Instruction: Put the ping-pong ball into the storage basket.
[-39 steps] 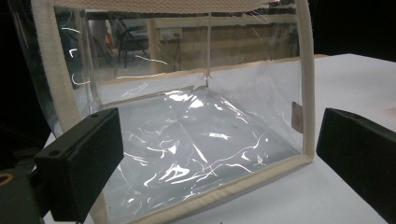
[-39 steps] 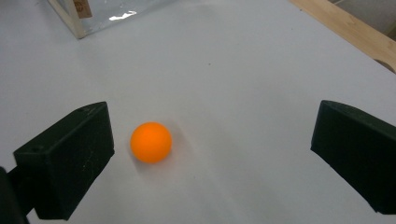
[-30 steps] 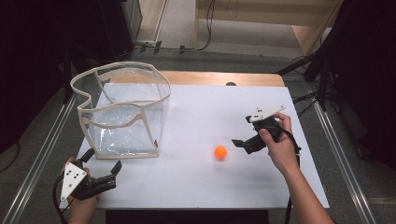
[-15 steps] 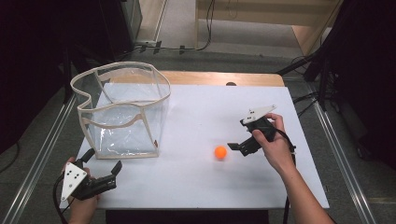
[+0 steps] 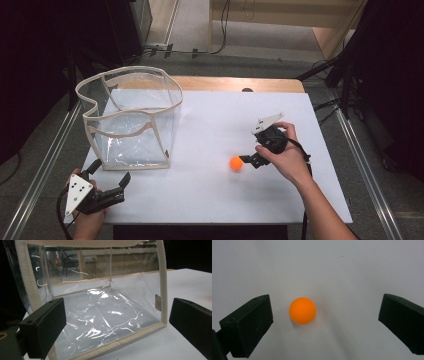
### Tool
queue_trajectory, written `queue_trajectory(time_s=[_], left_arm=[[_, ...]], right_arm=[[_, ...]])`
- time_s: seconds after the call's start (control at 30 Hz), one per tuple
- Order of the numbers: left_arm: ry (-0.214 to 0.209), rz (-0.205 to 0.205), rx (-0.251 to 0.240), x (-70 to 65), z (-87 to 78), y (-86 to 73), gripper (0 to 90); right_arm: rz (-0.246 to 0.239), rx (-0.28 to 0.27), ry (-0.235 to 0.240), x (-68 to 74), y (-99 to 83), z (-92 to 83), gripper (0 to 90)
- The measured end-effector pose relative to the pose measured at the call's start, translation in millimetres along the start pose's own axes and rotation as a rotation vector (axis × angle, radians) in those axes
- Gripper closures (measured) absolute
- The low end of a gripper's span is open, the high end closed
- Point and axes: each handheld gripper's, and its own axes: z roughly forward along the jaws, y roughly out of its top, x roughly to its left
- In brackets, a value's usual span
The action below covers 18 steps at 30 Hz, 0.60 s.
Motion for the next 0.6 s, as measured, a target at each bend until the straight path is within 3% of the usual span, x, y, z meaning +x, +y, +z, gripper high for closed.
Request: queue_trajectory(time_s=[0.6], left_arm=[[-0.002,0.004,-0.002,-0.7,-0.1,0.0,1.4]], right_arm=[[-0.010,0.079,0.039,-0.5,1.7,13.3,0.0]])
